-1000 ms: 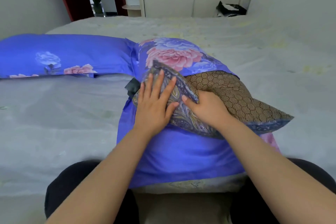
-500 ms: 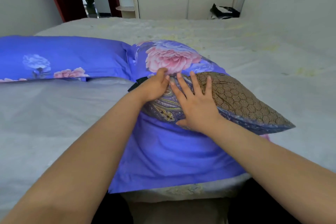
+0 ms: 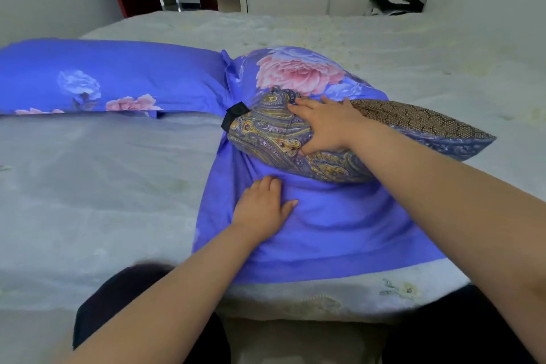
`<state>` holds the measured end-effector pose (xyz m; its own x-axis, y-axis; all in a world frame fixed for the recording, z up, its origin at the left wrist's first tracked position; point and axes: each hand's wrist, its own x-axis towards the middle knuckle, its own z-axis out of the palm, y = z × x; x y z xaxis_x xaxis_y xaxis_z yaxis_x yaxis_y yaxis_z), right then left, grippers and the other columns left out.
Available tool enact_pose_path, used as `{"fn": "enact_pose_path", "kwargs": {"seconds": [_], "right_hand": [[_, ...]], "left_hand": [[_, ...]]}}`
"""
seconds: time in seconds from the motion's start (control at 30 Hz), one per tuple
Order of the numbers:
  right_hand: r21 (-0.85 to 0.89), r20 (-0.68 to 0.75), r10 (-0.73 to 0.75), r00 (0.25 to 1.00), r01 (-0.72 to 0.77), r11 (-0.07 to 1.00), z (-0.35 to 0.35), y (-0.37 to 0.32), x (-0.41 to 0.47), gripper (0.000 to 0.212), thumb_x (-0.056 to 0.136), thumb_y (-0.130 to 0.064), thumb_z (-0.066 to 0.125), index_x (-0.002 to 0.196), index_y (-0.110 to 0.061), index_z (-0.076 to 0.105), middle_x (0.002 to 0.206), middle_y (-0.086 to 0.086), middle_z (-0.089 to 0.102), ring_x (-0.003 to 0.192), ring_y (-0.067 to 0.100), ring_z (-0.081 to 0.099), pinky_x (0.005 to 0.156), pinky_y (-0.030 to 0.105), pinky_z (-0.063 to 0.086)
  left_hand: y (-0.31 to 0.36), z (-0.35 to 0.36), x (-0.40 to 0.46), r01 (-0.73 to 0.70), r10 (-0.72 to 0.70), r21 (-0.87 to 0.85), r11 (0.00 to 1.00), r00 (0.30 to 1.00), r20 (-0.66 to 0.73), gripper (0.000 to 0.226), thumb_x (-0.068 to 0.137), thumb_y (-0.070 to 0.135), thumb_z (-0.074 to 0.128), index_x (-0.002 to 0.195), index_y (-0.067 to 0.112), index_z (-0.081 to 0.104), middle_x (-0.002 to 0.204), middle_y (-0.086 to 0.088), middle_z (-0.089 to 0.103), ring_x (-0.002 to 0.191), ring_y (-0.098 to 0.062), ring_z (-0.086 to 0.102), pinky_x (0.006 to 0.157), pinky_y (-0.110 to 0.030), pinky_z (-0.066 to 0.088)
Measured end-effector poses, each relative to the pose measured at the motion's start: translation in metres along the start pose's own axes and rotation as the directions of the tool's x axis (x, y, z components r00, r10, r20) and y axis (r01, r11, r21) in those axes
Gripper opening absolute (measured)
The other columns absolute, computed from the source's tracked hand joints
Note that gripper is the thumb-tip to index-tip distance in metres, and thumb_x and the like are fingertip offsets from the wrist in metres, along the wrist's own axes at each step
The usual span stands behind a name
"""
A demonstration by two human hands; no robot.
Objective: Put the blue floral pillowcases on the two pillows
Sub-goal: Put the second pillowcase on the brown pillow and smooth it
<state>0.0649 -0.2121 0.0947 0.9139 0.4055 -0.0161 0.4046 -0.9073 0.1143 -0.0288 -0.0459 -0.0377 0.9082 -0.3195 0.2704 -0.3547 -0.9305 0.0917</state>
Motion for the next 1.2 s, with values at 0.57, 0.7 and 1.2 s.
{"fn": "enact_pose_path", "kwargs": {"seconds": [0.57,0.7,1.2], "right_hand": [[0.208,0.043,-0.006,0.999,-0.003,0.978,-0.032,0.042,0.032,0.099,0.075,-0.045,0.073,0.15,-0.034,0.01,0.159,-0.005,0.008,0.143,0.02,0.02,0.113,0.036,0.022],[0.199,0.039,-0.006,0.999,-0.002,0.98,-0.04,0.043,0.034,0.095,0.078,-0.042,0.072,0.15,-0.033,0.011,0.159,-0.003,0.01,0.143,0.02,0.02,0.113,0.035,0.022],[0.096,0.051,-0.043,0.998,0.038,0.995,-0.046,0.04,0.053,0.096,0.077,-0.05,0.069,0.151,-0.031,0.01,0.159,-0.002,0.012,0.144,0.019,0.018,0.115,0.038,0.024]], "left_hand": [[-0.017,-0.004,0.067,-0.01,0.01,0.064,0.998,1.0,0.008,0.011,0.087,0.007,0.053,0.095,0.002,0.057,0.072,-0.017,0.067,0.065,-0.037,0.065,0.049,-0.035,0.04],[-0.007,0.0,0.085,0.203,-0.215,0.098,0.974,0.969,0.126,0.032,0.101,0.029,0.033,0.122,0.005,0.039,0.102,-0.018,0.067,0.093,-0.037,0.065,0.064,-0.035,0.037],[0.092,-0.018,0.077,0.01,-0.014,-0.077,0.997,0.998,-0.056,0.043,0.078,0.055,0.061,0.086,0.013,0.066,0.089,-0.008,0.066,0.092,-0.029,0.056,0.079,-0.036,0.039]]}}
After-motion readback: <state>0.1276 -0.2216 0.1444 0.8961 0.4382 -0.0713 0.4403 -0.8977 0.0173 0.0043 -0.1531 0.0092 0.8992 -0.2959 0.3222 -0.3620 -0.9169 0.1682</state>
